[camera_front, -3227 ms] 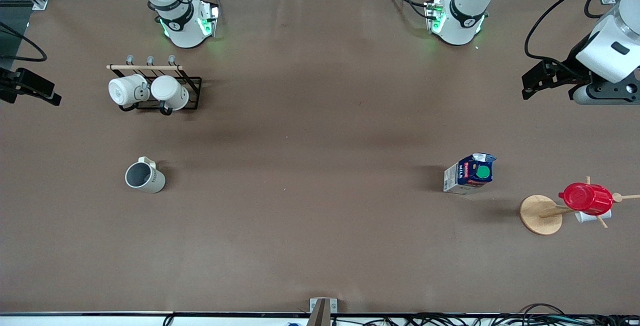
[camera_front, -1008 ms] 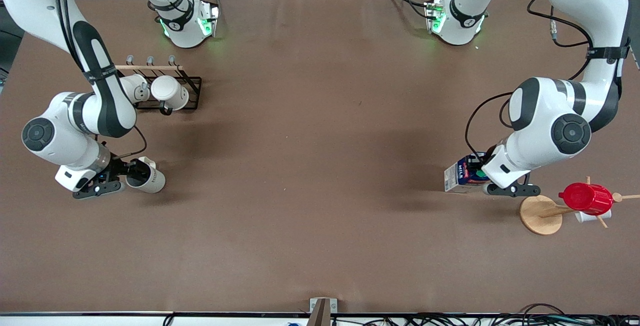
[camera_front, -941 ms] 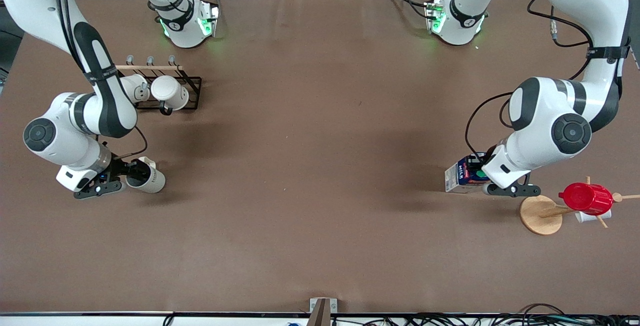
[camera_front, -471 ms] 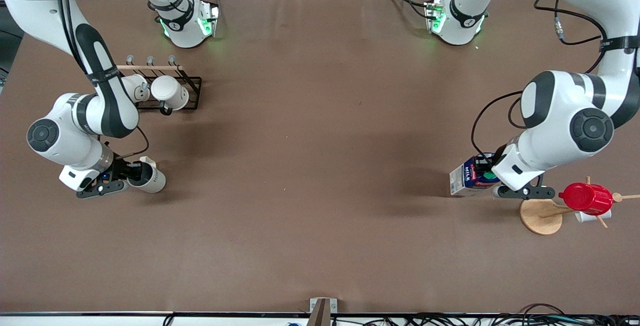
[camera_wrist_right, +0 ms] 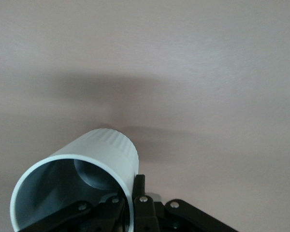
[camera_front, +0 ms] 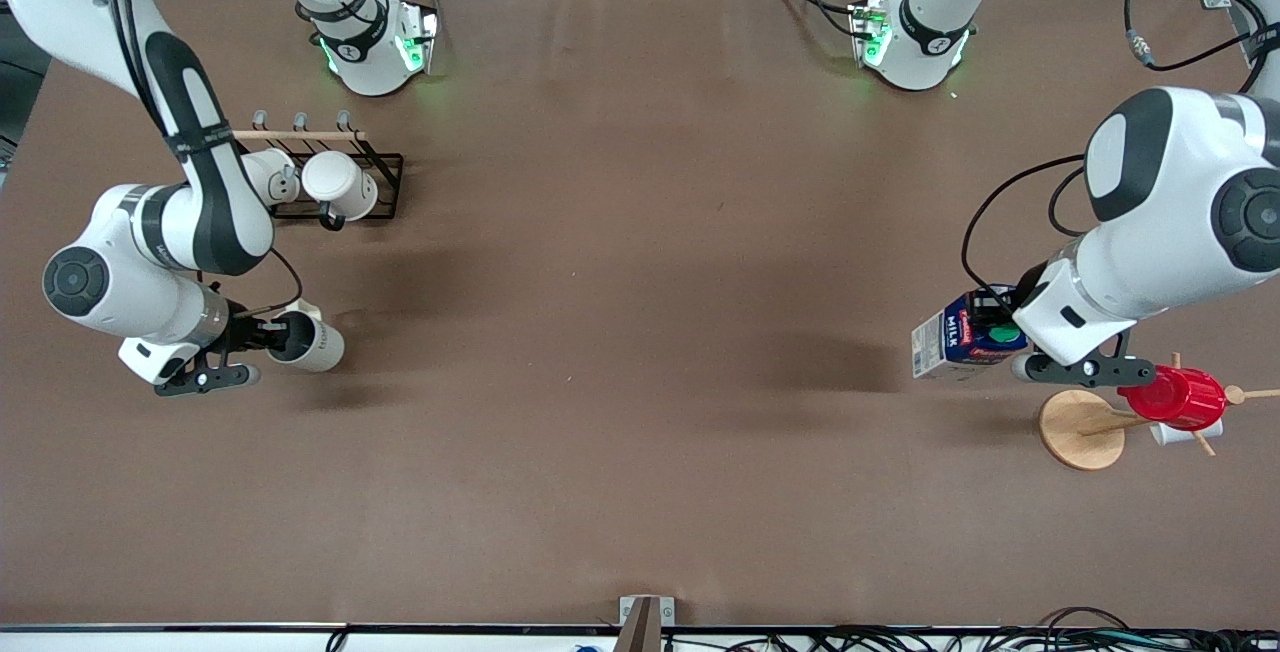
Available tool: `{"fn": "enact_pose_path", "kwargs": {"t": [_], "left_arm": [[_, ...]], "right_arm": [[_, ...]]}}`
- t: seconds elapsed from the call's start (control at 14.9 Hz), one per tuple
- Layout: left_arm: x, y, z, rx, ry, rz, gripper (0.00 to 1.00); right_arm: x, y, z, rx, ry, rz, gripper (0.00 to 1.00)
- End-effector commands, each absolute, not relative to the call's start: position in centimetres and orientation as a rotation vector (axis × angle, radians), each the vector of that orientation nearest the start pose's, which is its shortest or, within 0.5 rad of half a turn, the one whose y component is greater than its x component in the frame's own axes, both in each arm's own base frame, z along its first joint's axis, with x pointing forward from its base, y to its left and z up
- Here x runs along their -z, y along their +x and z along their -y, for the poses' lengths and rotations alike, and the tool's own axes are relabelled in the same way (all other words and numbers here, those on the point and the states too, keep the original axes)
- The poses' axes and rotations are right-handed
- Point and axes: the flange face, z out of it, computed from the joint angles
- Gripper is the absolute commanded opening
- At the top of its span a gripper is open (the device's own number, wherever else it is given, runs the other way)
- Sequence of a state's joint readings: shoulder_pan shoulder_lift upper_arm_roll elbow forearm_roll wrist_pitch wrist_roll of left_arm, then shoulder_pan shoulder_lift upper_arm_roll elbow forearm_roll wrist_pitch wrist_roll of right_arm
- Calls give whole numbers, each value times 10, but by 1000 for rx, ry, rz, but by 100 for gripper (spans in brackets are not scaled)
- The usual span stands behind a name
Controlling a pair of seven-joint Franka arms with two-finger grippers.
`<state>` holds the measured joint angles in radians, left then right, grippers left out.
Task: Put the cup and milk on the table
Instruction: 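Lift the mug with the right gripper and carry it toward the table middle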
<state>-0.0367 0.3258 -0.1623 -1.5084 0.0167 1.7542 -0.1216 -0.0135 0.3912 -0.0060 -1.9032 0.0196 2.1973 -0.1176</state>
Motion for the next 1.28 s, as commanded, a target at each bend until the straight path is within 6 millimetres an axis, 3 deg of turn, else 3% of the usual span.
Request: {"fn": "enact_pose_path", "kwargs": {"t": [0.0,0.2,0.47,0.61,0.81,0.94,1.21], "left_arm": [[-495,630,116,-133,-3144,-111,38],[-503,626,125,-144,-3143,-134,38],[-512,628,127,-117,-3149,-137,38],[-511,628,129,-119,-3149,-144,38],[-513,626,137,-112,-3154,-165,38],[-513,626,139,-115,-3155,-170,38],[-514,622,159,-112,-3163,-197,38]], "right_arm": [[-323,612,-95,-154,-3099,-107,0],[-345,606,-189,-101,-3053,-337,0],[-330,600,-301,-98,-3022,-518,0],[-310,592,-350,-68,-3050,-594,0],[-286,593,-390,-24,-3053,-704,0],[-279,580,-414,-24,-3059,-684,0],[-262,572,-433,-5,-3024,-690,2]]}}
